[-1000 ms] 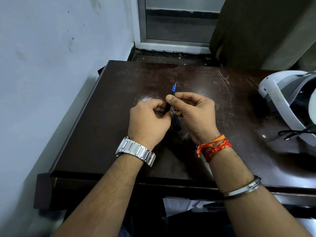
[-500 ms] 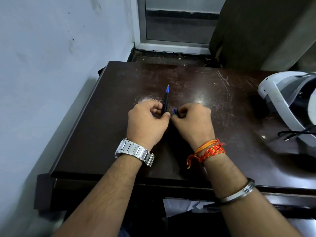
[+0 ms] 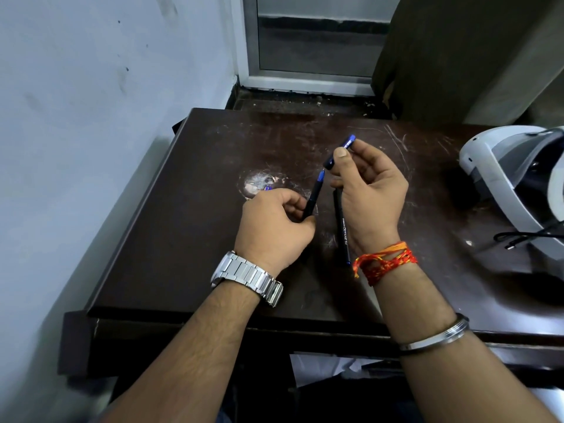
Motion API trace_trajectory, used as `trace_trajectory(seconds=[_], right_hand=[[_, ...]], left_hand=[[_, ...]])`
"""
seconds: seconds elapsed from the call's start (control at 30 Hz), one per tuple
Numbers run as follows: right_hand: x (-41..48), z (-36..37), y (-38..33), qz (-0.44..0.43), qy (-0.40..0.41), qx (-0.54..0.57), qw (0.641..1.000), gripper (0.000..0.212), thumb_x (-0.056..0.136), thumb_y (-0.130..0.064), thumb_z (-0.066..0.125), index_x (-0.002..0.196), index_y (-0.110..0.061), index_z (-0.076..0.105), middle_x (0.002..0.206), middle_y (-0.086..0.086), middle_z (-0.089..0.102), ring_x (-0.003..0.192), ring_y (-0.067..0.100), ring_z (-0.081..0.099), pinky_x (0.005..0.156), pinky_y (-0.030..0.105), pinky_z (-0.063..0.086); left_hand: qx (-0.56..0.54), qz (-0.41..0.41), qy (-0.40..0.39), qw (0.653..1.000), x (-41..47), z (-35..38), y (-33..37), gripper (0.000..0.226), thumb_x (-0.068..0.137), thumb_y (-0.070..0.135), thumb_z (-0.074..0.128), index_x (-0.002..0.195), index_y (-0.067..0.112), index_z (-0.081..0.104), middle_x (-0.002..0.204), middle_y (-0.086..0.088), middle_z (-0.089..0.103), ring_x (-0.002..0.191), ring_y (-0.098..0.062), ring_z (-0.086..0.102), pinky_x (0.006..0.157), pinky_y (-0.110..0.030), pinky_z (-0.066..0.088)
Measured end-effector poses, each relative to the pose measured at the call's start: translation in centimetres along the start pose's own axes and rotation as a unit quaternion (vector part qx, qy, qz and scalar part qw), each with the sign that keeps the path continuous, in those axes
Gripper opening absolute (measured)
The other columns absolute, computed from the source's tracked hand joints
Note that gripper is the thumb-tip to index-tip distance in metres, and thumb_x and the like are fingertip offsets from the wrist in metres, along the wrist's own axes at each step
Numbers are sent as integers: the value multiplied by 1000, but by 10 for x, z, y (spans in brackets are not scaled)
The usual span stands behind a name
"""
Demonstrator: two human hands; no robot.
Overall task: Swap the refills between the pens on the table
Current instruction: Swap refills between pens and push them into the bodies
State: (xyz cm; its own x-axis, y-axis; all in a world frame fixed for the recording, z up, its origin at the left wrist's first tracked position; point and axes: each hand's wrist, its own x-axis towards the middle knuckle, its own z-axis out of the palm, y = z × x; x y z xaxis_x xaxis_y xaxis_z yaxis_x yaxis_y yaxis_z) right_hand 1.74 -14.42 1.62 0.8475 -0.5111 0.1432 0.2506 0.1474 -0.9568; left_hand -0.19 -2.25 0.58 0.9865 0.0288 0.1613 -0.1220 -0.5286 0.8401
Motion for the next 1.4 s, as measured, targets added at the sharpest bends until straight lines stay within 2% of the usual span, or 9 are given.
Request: trace_trajectory(seconds=[0.2,0.53,0.73,0.87,0.93,1.03,1.17,1.23,1.4], right_hand=[[0,-1,1,-20,-28,-41,999,7,90,-8,70,94,-14,70,77,1,72,67,6,68,62,22,57],[1,-3,1,-53,4,-76,996,18,86,-10,73,92,-25,66,71,-2,70,63,9,66,63,24,58],[0,-3,2,-63,-9,-106,992,22,85,-8,72,104,-17,66,64,-8,67,61,8,62,65,24,56],[-1,-2,8,-61,-60,-158,984,41,82,-10,67,120,-24,64,55,-14,59,54,3,55,61,23,53],[-1,-1,10,-56,-97,-166,980,46,82,-9,62,120,-34,64,58,-11,55,58,10,54,66,32,57],[0,0,13,-34,-141,-159,977,38,86,-7,60,112,-34,68,64,-4,51,64,19,54,73,38,55],[1,-3,12,52,-206,-42,976,33,96,-1,56,114,-27,67,86,1,73,83,17,67,78,33,60],[2,-7,11,63,-236,-18,970,32,96,-2,58,116,-26,65,87,4,77,84,19,72,81,34,61],[3,-8,9,57,-200,-38,977,30,87,-9,73,111,-26,69,80,6,77,80,16,72,75,31,60]], left_hand=[[3,6,7,1000,1,-1,-1,12,64,21,79,65,28,69,58,15,66,52,5,62,52,-3,44],[8,14,3,1000,0,-1,0,11,65,21,80,68,27,71,59,17,66,52,8,60,52,0,41],[3,11,18,1000,1,-2,2,10,64,21,79,67,27,71,58,17,66,52,7,61,51,0,40],[11,10,24,1000,2,-4,2,8,65,23,78,70,27,72,60,17,67,52,7,60,50,-1,40],[12,10,28,999,2,-3,1,8,66,24,78,72,27,73,60,18,67,53,8,60,50,0,39],[10,11,34,999,2,-3,1,9,67,23,77,76,26,76,61,18,68,56,7,62,51,-1,41],[3,2,40,999,3,-3,-1,9,68,22,81,73,26,74,58,17,65,54,5,62,51,-3,43],[-6,-10,43,999,3,-2,-2,12,67,23,82,71,28,72,56,17,64,51,4,62,54,-7,47],[-8,-5,44,999,1,-1,0,11,68,22,83,73,23,74,56,15,64,48,0,62,54,-15,52]])
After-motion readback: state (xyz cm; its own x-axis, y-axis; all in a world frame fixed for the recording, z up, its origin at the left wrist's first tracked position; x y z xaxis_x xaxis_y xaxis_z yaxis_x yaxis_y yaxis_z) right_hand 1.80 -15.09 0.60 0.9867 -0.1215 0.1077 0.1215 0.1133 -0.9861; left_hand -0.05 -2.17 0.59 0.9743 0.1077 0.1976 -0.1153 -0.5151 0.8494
